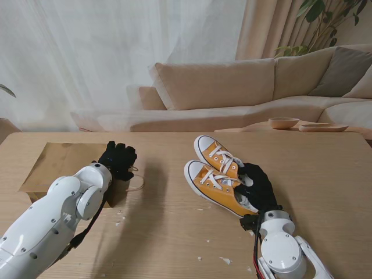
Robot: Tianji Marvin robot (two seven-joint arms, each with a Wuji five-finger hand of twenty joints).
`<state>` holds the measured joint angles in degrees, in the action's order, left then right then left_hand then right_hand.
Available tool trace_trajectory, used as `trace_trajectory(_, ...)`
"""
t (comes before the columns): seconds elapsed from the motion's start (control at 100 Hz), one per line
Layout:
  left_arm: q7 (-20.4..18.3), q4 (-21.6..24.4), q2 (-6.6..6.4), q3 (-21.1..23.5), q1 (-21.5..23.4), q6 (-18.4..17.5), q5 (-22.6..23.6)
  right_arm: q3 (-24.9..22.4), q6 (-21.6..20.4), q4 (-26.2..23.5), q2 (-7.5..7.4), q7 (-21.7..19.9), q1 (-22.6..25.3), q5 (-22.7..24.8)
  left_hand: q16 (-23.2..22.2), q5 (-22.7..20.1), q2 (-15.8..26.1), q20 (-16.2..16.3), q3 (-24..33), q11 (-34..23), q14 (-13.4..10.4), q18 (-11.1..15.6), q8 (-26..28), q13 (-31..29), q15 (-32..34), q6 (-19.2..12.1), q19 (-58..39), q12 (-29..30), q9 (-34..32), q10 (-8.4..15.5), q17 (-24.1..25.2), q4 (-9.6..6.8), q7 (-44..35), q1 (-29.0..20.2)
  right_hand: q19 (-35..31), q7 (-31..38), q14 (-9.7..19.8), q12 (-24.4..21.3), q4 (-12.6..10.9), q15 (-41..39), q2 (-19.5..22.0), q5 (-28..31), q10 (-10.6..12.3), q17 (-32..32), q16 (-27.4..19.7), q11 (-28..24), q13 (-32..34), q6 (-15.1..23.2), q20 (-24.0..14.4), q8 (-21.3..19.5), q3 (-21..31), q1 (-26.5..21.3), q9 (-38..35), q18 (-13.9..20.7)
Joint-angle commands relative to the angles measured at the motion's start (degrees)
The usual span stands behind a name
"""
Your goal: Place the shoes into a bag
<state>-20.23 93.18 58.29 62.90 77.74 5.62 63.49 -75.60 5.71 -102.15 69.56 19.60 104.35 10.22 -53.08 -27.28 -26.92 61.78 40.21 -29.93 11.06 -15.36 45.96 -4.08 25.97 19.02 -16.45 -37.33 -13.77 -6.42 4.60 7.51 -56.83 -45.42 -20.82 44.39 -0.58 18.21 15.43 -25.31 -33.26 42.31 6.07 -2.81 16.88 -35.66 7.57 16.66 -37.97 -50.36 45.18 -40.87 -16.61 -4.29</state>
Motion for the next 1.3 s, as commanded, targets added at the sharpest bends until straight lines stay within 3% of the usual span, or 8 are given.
trace_trajectory(0.0, -2.1, 0.5, 0.24, -0.2, 0.3, 0.8, -0.1, 0.0, -0.5, -1.6, 0.62, -0.4, -0.1, -0.3, 1.5, -1.4, -3.0, 1.5, 1.1, -3.3, 1.1, -2.3, 7.2, 0.6, 3.3, 6.4, -0.1, -1.7, -1.2, -1.9, -0.5, 1.75, -11.6, -2.0, -1.0, 5.4, 0.7, 2.3, -2.5, 0.6, 12.4, 3.4, 1.9, -0.2, -0.2, -5.5, -0.2, 9.3, -1.8, -3.7, 3.5, -2.4, -2.0, 0.4)
trace_trajectory(0.12, -2.8, 1.4, 0.23, -0.1, 0.8, 1.4, 0.0, 0.0, -0.5, -1.6, 0.62, -0.4, -0.1, -0.4, 2.6, -10.0, -4.7, 3.3, 8.8, -10.0, 2.1, -4.2, 19.9, -0.5, 10.1, 11.7, -2.1, -6.8, -5.4, -2.8, -2.5, 2.09, -21.2, 0.3, -1.0, 5.4, 0.7, 2.3, -2.5, 0.6, 12.4, 3.5, 1.8, -0.2, -0.2, -5.5, -0.1, 9.2, -1.8, -3.7, 3.6, -2.5, -2.1, 0.4)
trace_trajectory(0.19, -1.5, 1.8, 0.33, 0.4, 1.4, 0.5, 0.5, 0.1, -0.5, -1.5, 0.58, -0.6, -0.2, -0.4, 3.6, -22.6, -2.7, 3.2, 13.2, -14.7, 4.0, -5.9, 25.2, -3.4, 13.2, 11.0, -5.7, -11.5, -11.6, -3.6, -3.0, -1.33, -23.6, 3.1, -1.0, 5.4, 0.6, 2.3, -2.5, 0.6, 12.4, 3.5, 1.8, -0.2, -0.2, -5.5, -0.2, 9.1, -1.8, -3.7, 3.6, -2.5, -2.0, 0.4)
trace_trajectory(0.3, 2.6, 2.6, 0.68, 1.8, 3.1, -0.8, 0.5, 0.4, -0.5, -1.5, 0.41, -1.2, -0.3, -0.2, 4.3, -31.3, 1.2, -5.3, 6.8, -14.3, 7.1, -7.6, 29.9, -6.8, 15.0, 10.9, -18.3, -22.3, -21.9, -6.3, 1.1, 1.30, -23.8, 0.7, -1.0, 5.4, 0.6, 2.3, -2.5, 0.6, 12.4, 3.5, 1.7, -0.2, -0.2, -5.5, -0.2, 9.0, -1.8, -3.7, 3.7, -2.6, -2.1, 0.3)
trace_trajectory(0.42, 9.3, 3.3, 1.60, 3.5, 5.3, -1.2, -4.0, 0.9, -0.5, -1.4, 0.01, -2.6, -0.5, 0.5, 4.2, -38.1, 4.5, -11.6, 4.9, -13.0, 10.9, -9.3, 30.6, -9.0, 15.2, 12.7, -22.8, -21.8, -28.9, -10.3, 1.9, 1.32, -21.8, -0.4, -1.0, 5.4, 0.6, 2.3, -2.5, 0.5, 12.4, 3.5, 1.7, -0.2, -0.2, -5.5, -0.1, 8.7, -1.8, -3.6, 3.6, -2.6, -2.1, 0.3)
trace_trajectory(0.54, 12.4, 4.6, 2.20, 6.0, 7.5, -3.8, -8.0, 1.9, -0.8, -0.7, -0.56, -4.7, -1.1, 1.4, 3.8, -40.1, 8.0, -13.7, 3.5, -12.7, 12.1, -9.8, 31.7, -9.3, 15.3, 13.1, -23.4, -21.0, -31.1, -12.1, 2.2, 1.16, -19.6, -0.8, -1.1, 5.5, 0.6, 2.3, -2.5, 0.4, 12.6, 3.4, 1.6, -0.4, -0.1, -5.5, -0.1, 8.7, -1.8, -3.7, 3.6, -2.7, -2.2, 0.3)
trace_trajectory(0.7, 10.7, 8.2, 2.33, 9.0, 10.2, -7.2, -14.6, 3.8, -1.5, 1.4, -1.21, -7.5, -3.0, 1.9, 3.4, -39.4, 13.5, -14.0, -0.8, -13.2, 11.6, -9.2, 34.0, -7.4, 14.3, 14.2, -20.4, -16.5, -29.2, -13.3, 2.5, -1.69, -15.5, -1.1, -1.0, 5.6, 0.7, 2.3, -2.5, 0.3, 12.8, 3.3, 1.6, -0.3, -0.1, -5.4, -0.1, 8.7, -1.8, -3.9, 3.4, -2.8, -2.3, 0.3)
trace_trajectory(1.29, 5.1, 12.8, 1.76, 11.4, 12.8, -13.4, -23.1, 11.1, -4.3, 7.9, -2.72, -14.3, -10.3, 4.0, 2.9, -37.2, 13.5, -8.5, -2.4, -12.9, 10.9, -8.4, 38.5, -5.9, 12.8, 13.4, -16.3, -16.6, -26.5, -13.2, 3.1, -1.53, -9.0, 0.1, -1.0, 5.7, 0.8, 2.3, -2.5, 0.3, 13.8, 2.1, 1.7, -0.5, -0.1, -5.4, -0.1, 9.0, -1.8, -4.8, 2.4, -2.8, -2.0, 0.2)
